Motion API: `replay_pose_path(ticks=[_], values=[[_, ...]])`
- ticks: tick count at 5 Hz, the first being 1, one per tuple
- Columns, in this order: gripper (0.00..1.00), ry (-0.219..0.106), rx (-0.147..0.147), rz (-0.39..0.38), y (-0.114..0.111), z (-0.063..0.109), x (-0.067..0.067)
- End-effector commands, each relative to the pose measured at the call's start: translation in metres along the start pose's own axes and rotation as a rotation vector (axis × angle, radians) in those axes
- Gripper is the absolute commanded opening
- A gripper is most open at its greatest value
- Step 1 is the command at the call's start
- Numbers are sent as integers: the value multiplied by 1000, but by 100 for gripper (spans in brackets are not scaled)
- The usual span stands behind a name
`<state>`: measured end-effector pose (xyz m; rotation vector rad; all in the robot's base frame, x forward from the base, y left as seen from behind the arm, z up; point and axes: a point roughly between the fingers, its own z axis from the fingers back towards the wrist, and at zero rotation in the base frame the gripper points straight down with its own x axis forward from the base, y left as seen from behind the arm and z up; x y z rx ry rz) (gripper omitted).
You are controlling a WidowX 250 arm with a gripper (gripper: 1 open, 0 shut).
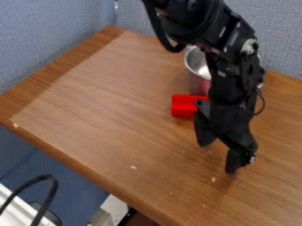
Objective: Move the red object from the metal pot to the table
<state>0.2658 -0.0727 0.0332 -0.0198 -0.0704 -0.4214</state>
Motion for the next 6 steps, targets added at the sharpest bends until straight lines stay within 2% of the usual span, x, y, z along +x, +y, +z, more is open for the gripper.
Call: replay_pose_path(ticks=[1, 3, 4, 5, 6], values=[[100, -22, 5, 8, 7, 6, 7], [100, -27, 36, 29, 22, 13, 14], [100, -38, 58, 34, 32, 19, 19], [100, -54, 91, 23, 40, 28, 22], [100, -72, 110, -3, 46, 38, 25]])
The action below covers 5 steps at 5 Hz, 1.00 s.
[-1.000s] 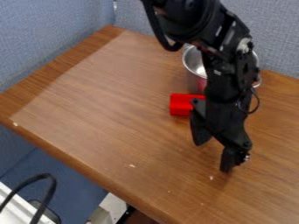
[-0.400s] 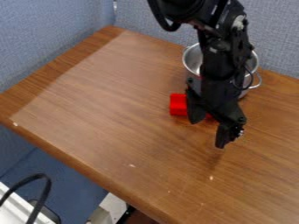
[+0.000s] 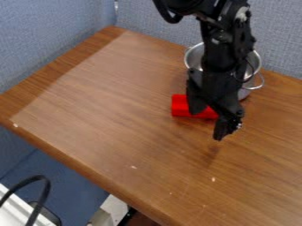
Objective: Move the red object from the metal pot to the table
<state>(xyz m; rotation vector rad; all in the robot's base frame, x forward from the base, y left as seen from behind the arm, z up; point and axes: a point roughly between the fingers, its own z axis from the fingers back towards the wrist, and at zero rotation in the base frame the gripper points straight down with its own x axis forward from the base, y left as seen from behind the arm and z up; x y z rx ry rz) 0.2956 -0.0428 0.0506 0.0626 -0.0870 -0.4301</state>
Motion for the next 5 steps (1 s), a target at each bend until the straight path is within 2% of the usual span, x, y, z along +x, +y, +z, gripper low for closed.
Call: replay_pose_path(ticks=[1, 2, 3, 4, 5], values=[[100, -80, 43, -62, 14, 27, 11], [100, -88, 82, -193, 19, 37, 13], [100, -72, 118, -300, 29, 48, 18], [100, -57, 114, -307, 36, 45, 34], [100, -59, 100, -307, 37, 39, 39]])
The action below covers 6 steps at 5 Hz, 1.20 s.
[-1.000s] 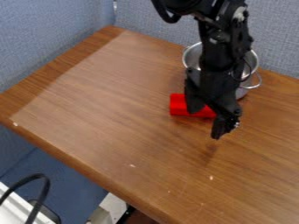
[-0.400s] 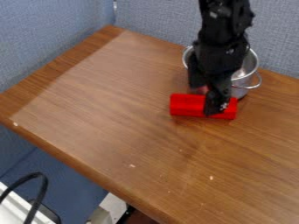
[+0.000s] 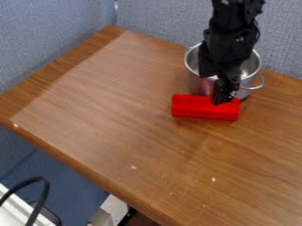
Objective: Move the red object from the metal pot to the table
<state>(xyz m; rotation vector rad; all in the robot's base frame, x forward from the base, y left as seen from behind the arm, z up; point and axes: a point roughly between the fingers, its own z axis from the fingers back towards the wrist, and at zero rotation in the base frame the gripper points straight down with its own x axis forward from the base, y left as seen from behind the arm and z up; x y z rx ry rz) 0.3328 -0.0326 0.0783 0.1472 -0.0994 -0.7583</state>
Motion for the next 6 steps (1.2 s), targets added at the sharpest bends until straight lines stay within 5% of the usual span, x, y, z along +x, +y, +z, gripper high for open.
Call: replay_pose_path(ticks=[1, 2, 6], values=[[100, -55, 29, 38, 18, 17, 5], [0, -54, 24, 43, 20, 11, 8], [0, -59, -46, -10, 1, -16, 2]])
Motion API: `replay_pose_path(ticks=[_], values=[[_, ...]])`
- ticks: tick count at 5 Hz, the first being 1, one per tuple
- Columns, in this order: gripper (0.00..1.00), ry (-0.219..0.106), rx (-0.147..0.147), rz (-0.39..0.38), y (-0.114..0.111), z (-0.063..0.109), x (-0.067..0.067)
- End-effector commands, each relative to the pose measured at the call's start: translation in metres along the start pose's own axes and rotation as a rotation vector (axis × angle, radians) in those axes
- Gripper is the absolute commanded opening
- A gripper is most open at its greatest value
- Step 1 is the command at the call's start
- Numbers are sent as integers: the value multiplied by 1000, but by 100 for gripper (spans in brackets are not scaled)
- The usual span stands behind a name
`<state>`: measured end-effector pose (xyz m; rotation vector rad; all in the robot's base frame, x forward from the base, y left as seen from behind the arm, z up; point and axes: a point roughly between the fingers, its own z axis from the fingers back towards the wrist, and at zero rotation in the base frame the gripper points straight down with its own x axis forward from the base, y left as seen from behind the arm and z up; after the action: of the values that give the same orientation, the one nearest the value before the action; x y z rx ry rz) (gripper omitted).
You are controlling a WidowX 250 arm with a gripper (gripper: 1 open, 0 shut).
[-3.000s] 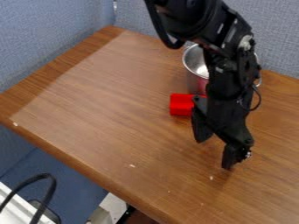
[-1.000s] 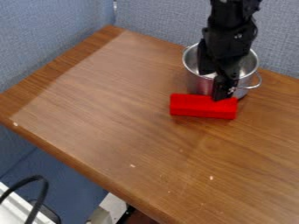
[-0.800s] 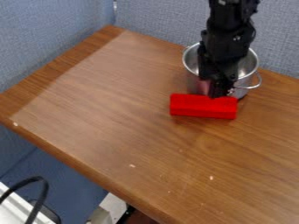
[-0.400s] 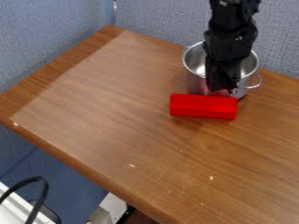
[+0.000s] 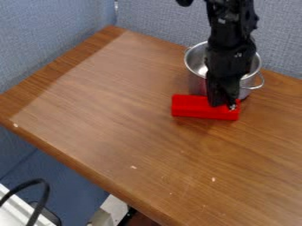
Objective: Move the red object from the metal pot to the table
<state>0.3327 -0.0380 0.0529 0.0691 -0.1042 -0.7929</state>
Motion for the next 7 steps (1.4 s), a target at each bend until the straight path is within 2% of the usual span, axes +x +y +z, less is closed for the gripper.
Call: replay_pose_path(ticks=[1, 2, 3, 5, 7], values=[[0, -22, 26, 8, 5, 2, -2], [0, -21, 29, -1, 4, 1, -1], [100, -22, 29, -7, 2, 1, -1], [100, -29, 25, -13, 0, 3, -2], [100, -38, 39, -4, 6, 16, -2]])
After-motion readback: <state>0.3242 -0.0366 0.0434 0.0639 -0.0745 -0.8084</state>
